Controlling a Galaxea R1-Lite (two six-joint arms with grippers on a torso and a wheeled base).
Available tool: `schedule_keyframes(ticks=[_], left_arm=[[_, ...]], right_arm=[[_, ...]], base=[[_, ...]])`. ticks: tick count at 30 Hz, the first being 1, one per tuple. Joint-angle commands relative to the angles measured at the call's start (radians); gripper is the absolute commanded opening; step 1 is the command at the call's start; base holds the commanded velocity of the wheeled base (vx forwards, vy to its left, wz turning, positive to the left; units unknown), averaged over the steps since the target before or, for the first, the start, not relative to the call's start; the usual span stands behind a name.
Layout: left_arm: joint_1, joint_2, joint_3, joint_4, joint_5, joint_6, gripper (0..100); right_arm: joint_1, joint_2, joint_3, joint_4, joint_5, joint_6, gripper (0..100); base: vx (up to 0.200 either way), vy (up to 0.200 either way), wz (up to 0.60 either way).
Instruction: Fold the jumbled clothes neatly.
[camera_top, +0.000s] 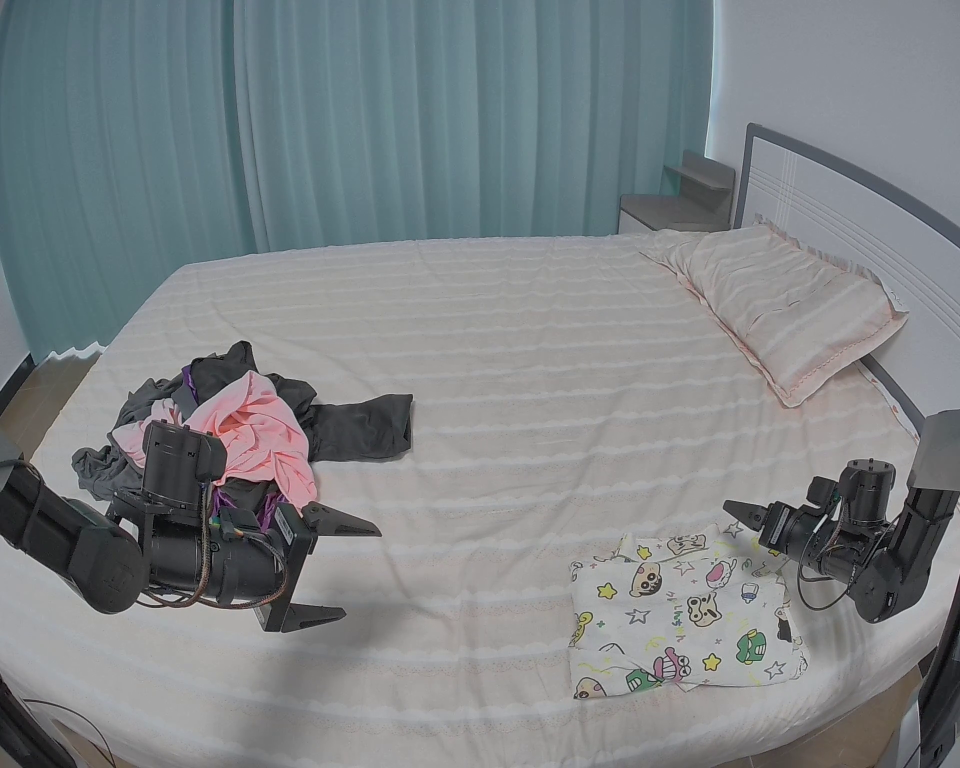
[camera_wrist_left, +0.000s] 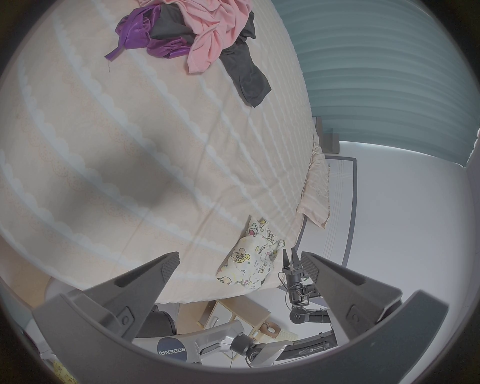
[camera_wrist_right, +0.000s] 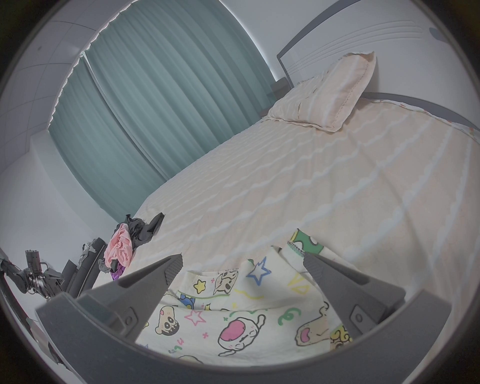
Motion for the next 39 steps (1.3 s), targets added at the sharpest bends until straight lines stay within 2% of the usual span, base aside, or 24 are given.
schedule_keyframes(ticks=[1, 5, 24, 25, 39], left_arm=[[0.0, 0.002, 0.0, 0.0, 0.0, 0.0, 100], [0.0, 0.003, 0.0, 0.0, -0.003, 0.0, 100], [0.0, 0.005, -0.001, 0.0, -0.003, 0.0, 100], [0.0, 0.005, -0.001, 0.0, -0.003, 0.0, 100], [0.0, 0.005, 0.0, 0.0, -0.003, 0.0, 100]], right_arm=[[0.012, 0.023, -0.021, 0.0, 0.0, -0.001, 100], [0.012, 0.095, -0.092, 0.004, 0.001, -0.015, 100], [0.009, 0.161, -0.097, 0.014, 0.0, -0.038, 100], [0.003, 0.161, -0.095, 0.014, 0.0, -0.039, 0], [-0.054, 0.154, -0.1, 0.001, -0.005, -0.038, 0]], base=[[0.0, 0.0, 0.0], [0.0, 0.0, 0.0], [0.0, 0.0, 0.0], [0.0, 0.0, 0.0], [0.0, 0.0, 0.0]])
